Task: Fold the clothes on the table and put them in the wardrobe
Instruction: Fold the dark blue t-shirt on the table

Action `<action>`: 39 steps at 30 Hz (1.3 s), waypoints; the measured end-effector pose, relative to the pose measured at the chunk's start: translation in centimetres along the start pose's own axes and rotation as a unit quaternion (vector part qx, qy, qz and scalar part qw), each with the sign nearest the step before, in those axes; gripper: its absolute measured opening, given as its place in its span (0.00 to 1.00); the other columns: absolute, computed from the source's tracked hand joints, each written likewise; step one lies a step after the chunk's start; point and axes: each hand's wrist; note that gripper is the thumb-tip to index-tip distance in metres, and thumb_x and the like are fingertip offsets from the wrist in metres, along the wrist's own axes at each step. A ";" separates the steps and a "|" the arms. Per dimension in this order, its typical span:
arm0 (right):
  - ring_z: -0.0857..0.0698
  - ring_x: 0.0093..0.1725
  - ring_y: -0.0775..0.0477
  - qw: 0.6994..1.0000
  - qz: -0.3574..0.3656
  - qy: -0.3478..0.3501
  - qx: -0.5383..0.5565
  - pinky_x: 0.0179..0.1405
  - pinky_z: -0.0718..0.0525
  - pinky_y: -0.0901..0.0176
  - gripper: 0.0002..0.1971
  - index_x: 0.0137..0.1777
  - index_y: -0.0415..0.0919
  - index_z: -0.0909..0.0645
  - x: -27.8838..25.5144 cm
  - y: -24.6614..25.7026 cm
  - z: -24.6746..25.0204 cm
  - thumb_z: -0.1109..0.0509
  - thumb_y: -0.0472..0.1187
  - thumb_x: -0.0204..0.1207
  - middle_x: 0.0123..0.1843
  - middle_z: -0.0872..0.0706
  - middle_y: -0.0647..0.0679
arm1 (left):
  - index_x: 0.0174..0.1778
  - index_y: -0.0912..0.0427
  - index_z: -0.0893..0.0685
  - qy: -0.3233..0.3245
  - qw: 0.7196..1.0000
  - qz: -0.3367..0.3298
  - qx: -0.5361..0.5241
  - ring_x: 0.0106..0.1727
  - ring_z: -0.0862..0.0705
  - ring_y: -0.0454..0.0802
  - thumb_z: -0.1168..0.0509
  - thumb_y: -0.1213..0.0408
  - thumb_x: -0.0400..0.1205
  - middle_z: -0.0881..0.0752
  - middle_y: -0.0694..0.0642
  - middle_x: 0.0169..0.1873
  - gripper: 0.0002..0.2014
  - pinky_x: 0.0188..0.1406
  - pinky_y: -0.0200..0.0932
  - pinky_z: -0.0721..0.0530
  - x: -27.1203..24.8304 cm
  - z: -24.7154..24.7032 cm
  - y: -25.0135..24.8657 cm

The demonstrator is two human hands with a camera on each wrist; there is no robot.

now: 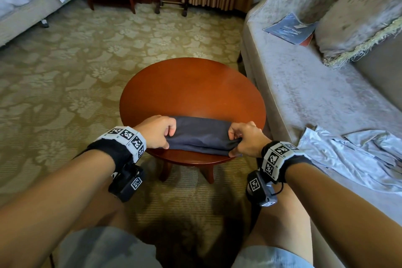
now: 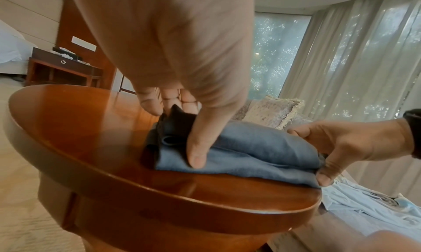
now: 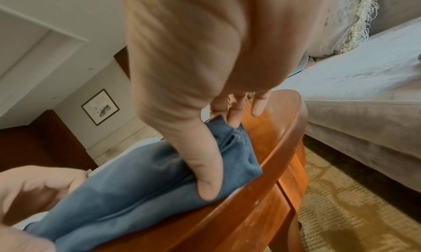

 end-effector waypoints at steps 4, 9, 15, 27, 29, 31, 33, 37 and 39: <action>0.28 0.57 0.45 1.000 0.017 0.011 -0.015 0.57 0.28 0.50 0.20 0.34 0.51 0.28 0.5 0.1 -0.1 0.15 0.40 0.60 0.42 0.21 0.54 | 0.31 0.48 0.24 0.000 1.000 -0.007 0.030 0.40 0.20 0.50 0.22 0.70 0.67 0.21 0.46 0.37 0.16 0.41 0.49 0.19 0.1 0.1 0.0; 0.25 0.52 0.45 0.999 0.021 0.010 -0.031 0.57 0.21 0.49 0.19 0.31 0.52 0.27 1.0 0.1 0.0 0.15 0.40 0.58 0.37 0.21 0.57 | 0.30 0.49 0.25 0.015 0.999 -0.016 0.049 0.39 0.19 0.51 0.24 0.70 0.68 0.20 0.48 0.36 0.16 0.39 0.48 0.20 0.1 0.5 -0.1; 0.23 0.38 0.49 0.998 0.038 0.006 -0.050 0.39 0.24 0.60 0.17 0.30 0.52 0.27 1.3 0.6 0.0 0.26 0.29 0.62 0.31 0.24 0.57 | 0.27 0.54 0.33 0.029 0.996 -0.018 0.079 0.29 0.27 0.53 0.39 0.77 0.66 0.28 0.49 0.25 0.14 0.29 0.49 0.31 0.0 0.3 -0.3; 0.20 0.58 0.42 0.984 -0.028 -0.096 0.150 0.49 0.25 0.57 0.04 0.47 0.47 0.17 2.5 1.4 1.5 0.31 0.45 0.80 0.51 0.17 0.47 | 0.42 0.53 0.19 -0.120 0.988 0.054 -0.081 0.51 0.20 0.53 0.30 0.46 0.78 0.18 0.52 0.44 0.13 0.52 0.50 0.21 1.1 2.6 -1.1; 0.29 0.68 0.40 0.988 -0.059 -0.116 0.086 0.62 0.28 0.52 0.19 0.62 0.50 0.21 3.2 2.0 0.2 0.31 0.60 0.78 0.63 0.24 0.46 | 0.55 0.47 0.19 -0.145 0.987 0.063 -0.038 0.65 0.27 0.56 0.36 0.41 0.80 0.23 0.53 0.58 0.16 0.64 0.56 0.26 1.7 1.8 -2.0; 0.35 0.74 0.39 0.989 -0.094 -0.105 0.051 0.72 0.31 0.45 0.35 0.74 0.55 0.30 3.2 2.7 -1.2 0.32 0.71 0.72 0.72 0.31 0.45 | 0.70 0.40 0.26 -0.114 0.991 0.067 -0.009 0.76 0.36 0.57 0.42 0.35 0.80 0.30 0.53 0.72 0.24 0.70 0.58 0.34 2.2 0.6 -2.9; 0.37 0.77 0.37 0.989 -0.119 -0.083 0.041 0.75 0.34 0.40 0.46 0.80 0.56 0.39 3.0 2.9 -2.6 0.31 0.75 0.66 0.77 0.36 0.44 | 0.77 0.36 0.35 -0.062 0.996 0.063 0.027 0.82 0.45 0.55 0.44 0.32 0.79 0.40 0.52 0.80 0.30 0.75 0.61 0.41 2.4 -0.8 -3.4; 0.39 0.79 0.37 0.985 -0.163 -0.042 0.029 0.77 0.35 0.37 0.62 0.84 0.50 0.47 2.4 2.6 -2.8 0.27 0.79 0.55 0.80 0.39 0.43 | 0.82 0.37 0.46 -0.016 0.994 0.107 0.024 0.85 0.57 0.56 0.38 0.27 0.72 0.53 0.53 0.85 0.44 0.78 0.65 0.45 2.2 -2.2 -3.1; 0.34 0.77 0.35 0.982 -0.188 -0.021 0.016 0.76 0.31 0.38 0.64 0.83 0.44 0.43 2.5 2.6 -2.2 0.24 0.78 0.52 0.78 0.35 0.40 | 0.83 0.42 0.50 -0.027 0.986 0.165 0.019 0.83 0.53 0.61 0.34 0.24 0.65 0.51 0.58 0.83 0.55 0.75 0.65 0.41 2.0 -1.8 -3.2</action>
Point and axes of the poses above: each hand's wrist, its own x-axis towards the middle knuckle, its own z-axis out of the back of the hand, y = z × x
